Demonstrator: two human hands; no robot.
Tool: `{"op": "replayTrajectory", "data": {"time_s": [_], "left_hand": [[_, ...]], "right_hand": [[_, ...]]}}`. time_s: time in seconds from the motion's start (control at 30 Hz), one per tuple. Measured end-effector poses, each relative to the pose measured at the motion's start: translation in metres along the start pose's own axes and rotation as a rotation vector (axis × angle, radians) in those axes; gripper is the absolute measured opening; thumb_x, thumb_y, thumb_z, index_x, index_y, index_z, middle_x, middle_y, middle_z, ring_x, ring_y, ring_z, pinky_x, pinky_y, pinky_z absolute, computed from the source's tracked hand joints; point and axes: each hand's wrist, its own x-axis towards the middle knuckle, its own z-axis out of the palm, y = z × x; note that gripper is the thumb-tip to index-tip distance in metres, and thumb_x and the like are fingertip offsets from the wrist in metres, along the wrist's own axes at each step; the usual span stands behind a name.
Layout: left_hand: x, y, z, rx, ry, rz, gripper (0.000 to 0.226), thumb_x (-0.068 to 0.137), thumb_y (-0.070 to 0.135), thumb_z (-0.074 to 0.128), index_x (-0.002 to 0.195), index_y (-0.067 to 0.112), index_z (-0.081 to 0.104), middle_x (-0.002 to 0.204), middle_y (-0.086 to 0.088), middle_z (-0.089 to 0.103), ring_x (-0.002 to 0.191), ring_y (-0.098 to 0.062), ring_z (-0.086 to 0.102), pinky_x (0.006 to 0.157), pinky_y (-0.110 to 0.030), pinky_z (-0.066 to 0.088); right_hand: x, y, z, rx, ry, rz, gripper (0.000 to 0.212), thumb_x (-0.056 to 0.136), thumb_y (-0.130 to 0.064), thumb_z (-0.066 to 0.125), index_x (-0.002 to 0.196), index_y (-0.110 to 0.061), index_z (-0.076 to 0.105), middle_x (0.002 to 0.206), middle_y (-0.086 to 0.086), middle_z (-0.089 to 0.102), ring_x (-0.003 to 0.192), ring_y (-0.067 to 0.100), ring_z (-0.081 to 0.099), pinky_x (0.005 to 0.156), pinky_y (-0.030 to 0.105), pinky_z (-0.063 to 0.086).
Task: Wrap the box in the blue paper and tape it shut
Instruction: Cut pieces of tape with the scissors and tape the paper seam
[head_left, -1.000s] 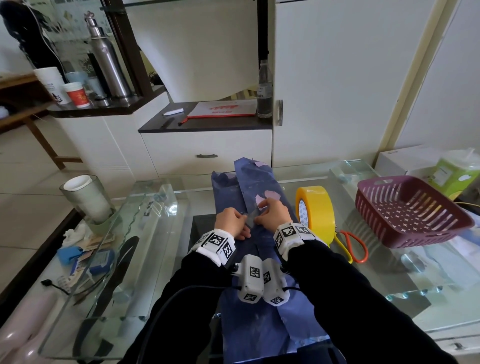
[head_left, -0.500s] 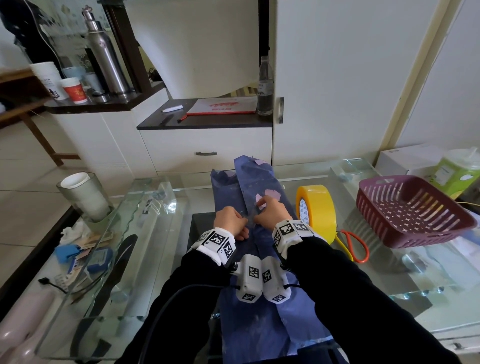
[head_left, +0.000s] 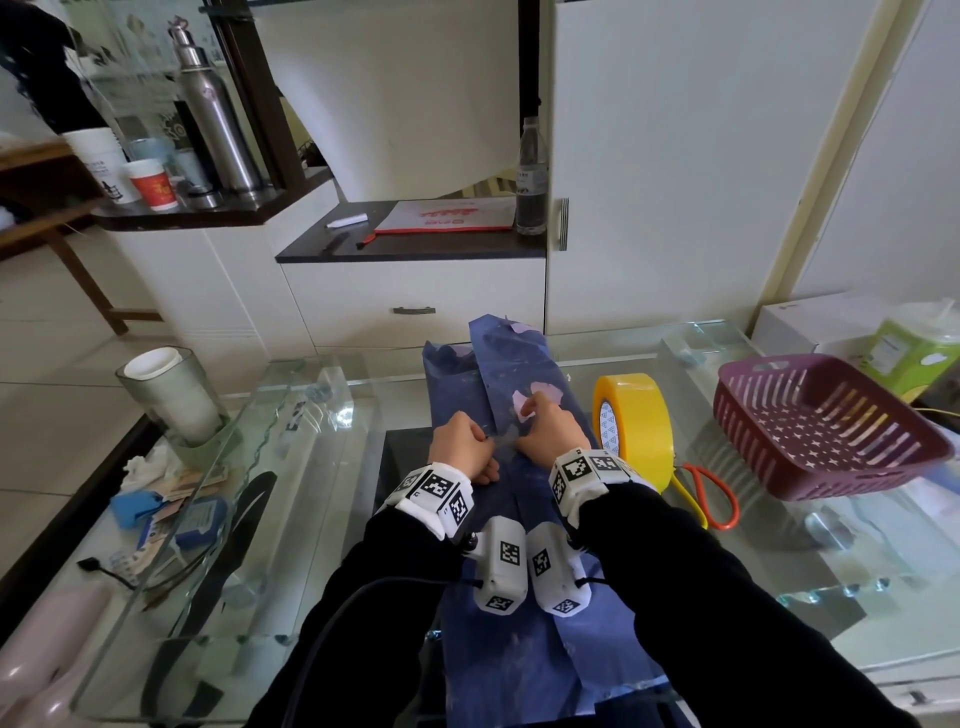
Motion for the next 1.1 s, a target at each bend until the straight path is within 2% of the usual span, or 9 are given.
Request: {"op": "replayTrajectory", "data": {"time_s": [0.13,0.27,0.4,0.47,0.57,0.77,0.87,1.0,1.1], "left_hand": [[-0.012,-0.005,-0.003,-0.026,-0.024,0.058,0.007,0.091,0.005,0.047,0.088,0.011,0.051,0.057,-0.009,0.059,0.044,-0.016,0.058,0.045,-0.020,0.049],[-0.021,-0.011,-0.008,-0.092,-0.072,0.082,0.030,0.093,0.001,0.036,0.109,0.005,0.062,0.059,-0.010,0.058,0.032,-0.003,0.053,0.039,-0.013,0.044],[-0.032,-0.018,-0.004,0.021,-0.091,0.115,0.036,0.095,0.004,0.036,0.117,0.011,0.063,0.062,-0.007,0.058,0.043,-0.010,0.053,0.040,-0.009,0.041],[-0.039,-0.023,0.000,0.144,-0.078,0.160,0.034,0.095,0.006,0.039,0.116,0.013,0.065,0.074,-0.014,0.066,0.063,-0.018,0.058,0.051,-0.008,0.041],[-0.046,-0.028,0.003,0.199,-0.077,0.136,0.035,0.094,0.007,0.041,0.119,0.016,0.065,0.107,-0.017,0.069,0.102,-0.027,0.063,0.085,-0.020,0.042],[-0.055,-0.036,0.011,0.262,-0.135,0.120,0.036,0.092,0.007,0.042,0.116,0.017,0.066,0.113,-0.017,0.067,0.108,-0.030,0.060,0.095,-0.027,0.042],[-0.058,-0.028,0.013,0.255,-0.144,0.125,0.034,0.091,0.007,0.043,0.110,0.017,0.069,0.110,-0.016,0.068,0.107,-0.029,0.060,0.091,-0.025,0.042],[-0.061,-0.018,0.019,0.269,-0.208,0.121,0.036,0.091,0.005,0.042,0.115,0.015,0.067,0.104,-0.016,0.070,0.106,-0.026,0.062,0.088,-0.022,0.043],[-0.058,-0.019,0.026,0.260,-0.247,0.127,0.034,0.091,0.005,0.040,0.105,0.015,0.069,0.066,-0.001,0.062,0.074,-0.016,0.060,0.057,-0.010,0.041]], "right_hand": [[-0.009,0.007,0.002,0.016,-0.044,-0.091,0.034,0.086,-0.006,0.054,0.120,-0.012,0.055,0.117,0.013,0.062,0.110,0.030,0.058,0.093,0.035,0.045],[-0.018,0.008,0.003,-0.041,-0.117,-0.187,0.034,0.091,-0.004,0.045,0.117,-0.012,0.066,0.120,0.010,0.065,0.112,0.026,0.059,0.098,0.029,0.043],[-0.028,0.014,0.008,-0.087,-0.165,-0.201,0.035,0.094,-0.007,0.044,0.122,-0.013,0.063,0.124,0.012,0.063,0.116,0.027,0.056,0.098,0.027,0.041],[-0.033,0.018,0.012,-0.080,-0.200,-0.190,0.034,0.094,-0.008,0.046,0.124,-0.012,0.062,0.126,0.011,0.061,0.119,0.026,0.054,0.100,0.026,0.039],[-0.038,0.020,0.015,-0.083,-0.245,-0.178,0.033,0.095,-0.007,0.046,0.123,-0.010,0.063,0.127,0.012,0.060,0.120,0.026,0.053,0.102,0.027,0.038],[-0.048,0.033,0.019,-0.056,-0.257,-0.174,0.035,0.092,0.001,0.044,0.115,-0.011,0.068,0.122,0.008,0.065,0.117,0.023,0.055,0.100,0.026,0.039],[-0.049,0.040,0.011,-0.058,-0.243,-0.180,0.034,0.091,0.001,0.044,0.111,-0.010,0.070,0.120,0.008,0.066,0.115,0.022,0.056,0.099,0.024,0.039],[-0.049,0.052,0.007,-0.026,-0.211,-0.157,0.034,0.089,0.004,0.045,0.102,-0.009,0.074,0.110,0.007,0.070,0.106,0.017,0.059,0.088,0.017,0.037],[-0.050,0.061,0.004,0.020,-0.189,-0.097,0.032,0.085,0.005,0.045,0.086,-0.005,0.076,0.090,0.008,0.071,0.079,0.009,0.055,0.080,0.020,0.039]]}}
